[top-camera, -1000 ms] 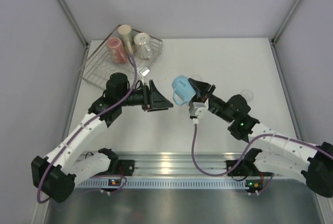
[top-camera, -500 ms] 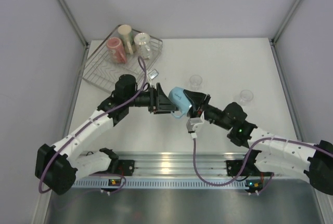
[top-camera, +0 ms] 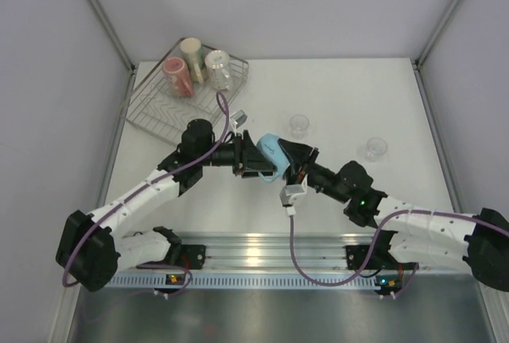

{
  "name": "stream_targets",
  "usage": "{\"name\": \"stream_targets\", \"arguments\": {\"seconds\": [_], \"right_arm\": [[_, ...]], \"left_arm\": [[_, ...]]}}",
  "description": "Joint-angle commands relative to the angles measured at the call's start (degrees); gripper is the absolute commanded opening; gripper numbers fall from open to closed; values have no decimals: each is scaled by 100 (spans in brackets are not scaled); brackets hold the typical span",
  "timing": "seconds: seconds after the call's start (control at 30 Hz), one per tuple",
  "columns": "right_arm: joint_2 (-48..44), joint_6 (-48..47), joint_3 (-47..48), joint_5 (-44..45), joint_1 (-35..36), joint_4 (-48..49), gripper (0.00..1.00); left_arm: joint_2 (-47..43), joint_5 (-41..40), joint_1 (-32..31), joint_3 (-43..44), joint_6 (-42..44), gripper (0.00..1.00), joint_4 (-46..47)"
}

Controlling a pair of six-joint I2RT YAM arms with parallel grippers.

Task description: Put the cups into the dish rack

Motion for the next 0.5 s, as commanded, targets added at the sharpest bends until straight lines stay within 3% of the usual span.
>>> {"name": "stream_targets", "arguments": {"seconds": [0.0, 0.17, 0.3, 0.47], "right_arm": [[-18, -126, 130, -1, 178, 952, 0], [132, -108, 122, 122, 240, 1093, 0], [211, -134, 122, 105, 240, 1102, 0], [352, -143, 157, 105, 240, 1198, 0]], "left_arm": [[97, 161, -41, -15, -284, 49, 757], [158, 144, -128, -190, -328, 40, 783], [193, 310, -137, -427, -714, 45, 1407], [237, 399, -146, -428, -847, 52, 1522]]}}
